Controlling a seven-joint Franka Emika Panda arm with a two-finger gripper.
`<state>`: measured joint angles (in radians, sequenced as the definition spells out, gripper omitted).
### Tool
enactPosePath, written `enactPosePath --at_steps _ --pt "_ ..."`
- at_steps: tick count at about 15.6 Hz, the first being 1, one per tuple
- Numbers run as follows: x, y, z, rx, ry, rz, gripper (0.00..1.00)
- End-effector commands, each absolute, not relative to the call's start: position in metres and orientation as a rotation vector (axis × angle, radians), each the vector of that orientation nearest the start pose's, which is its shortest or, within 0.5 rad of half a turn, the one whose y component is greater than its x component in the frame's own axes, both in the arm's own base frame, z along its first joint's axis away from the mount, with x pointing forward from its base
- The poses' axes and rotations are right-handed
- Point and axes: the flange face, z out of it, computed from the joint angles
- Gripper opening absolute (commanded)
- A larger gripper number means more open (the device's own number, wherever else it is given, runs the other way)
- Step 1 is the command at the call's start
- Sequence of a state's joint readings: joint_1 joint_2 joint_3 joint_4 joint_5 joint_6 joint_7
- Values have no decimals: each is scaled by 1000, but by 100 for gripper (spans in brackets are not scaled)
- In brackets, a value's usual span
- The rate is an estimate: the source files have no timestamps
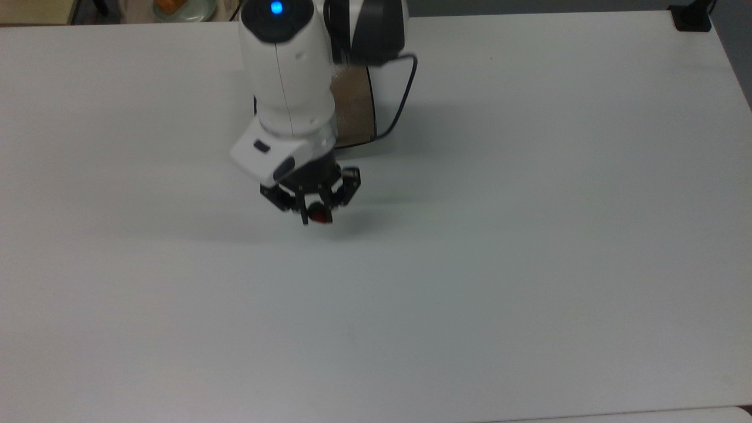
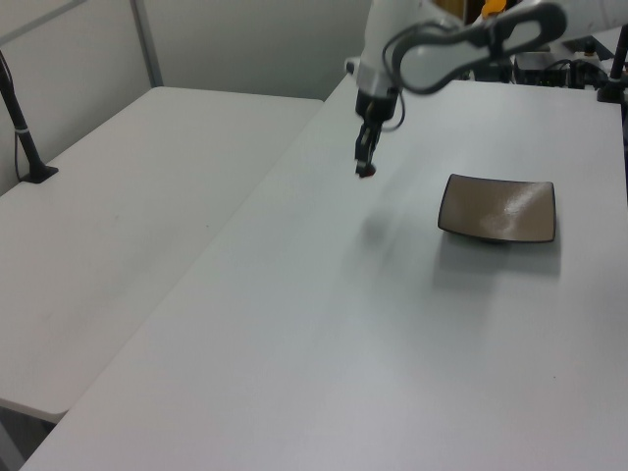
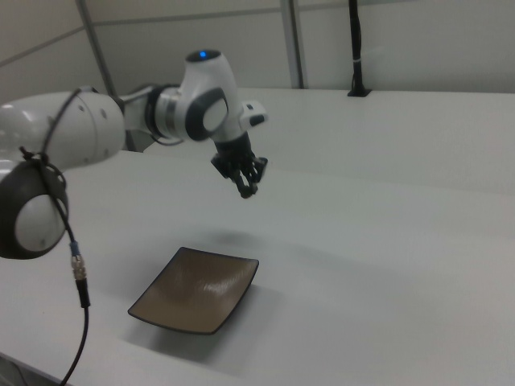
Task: Strawberries on a ceramic plate
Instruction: 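Lift the strawberry and carry it over the brown square plate, then lower the held strawberry onto the plate and open the gripper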
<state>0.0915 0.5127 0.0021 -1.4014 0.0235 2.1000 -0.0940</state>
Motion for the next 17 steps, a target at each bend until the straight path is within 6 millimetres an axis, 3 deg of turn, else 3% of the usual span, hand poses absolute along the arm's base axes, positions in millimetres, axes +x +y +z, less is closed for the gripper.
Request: enactPosePath --at_steps 1,5,9,14,17 --pt "680 63 490 -3097 -290 -206 13" --pt "641 53 542 -3100 -277 -144 13" --pt "596 49 568 -3091 -272 -44 13" --pt "551 49 564 -3087 -269 123 13" --pt "533 49 540 -3082 -269 211 13"
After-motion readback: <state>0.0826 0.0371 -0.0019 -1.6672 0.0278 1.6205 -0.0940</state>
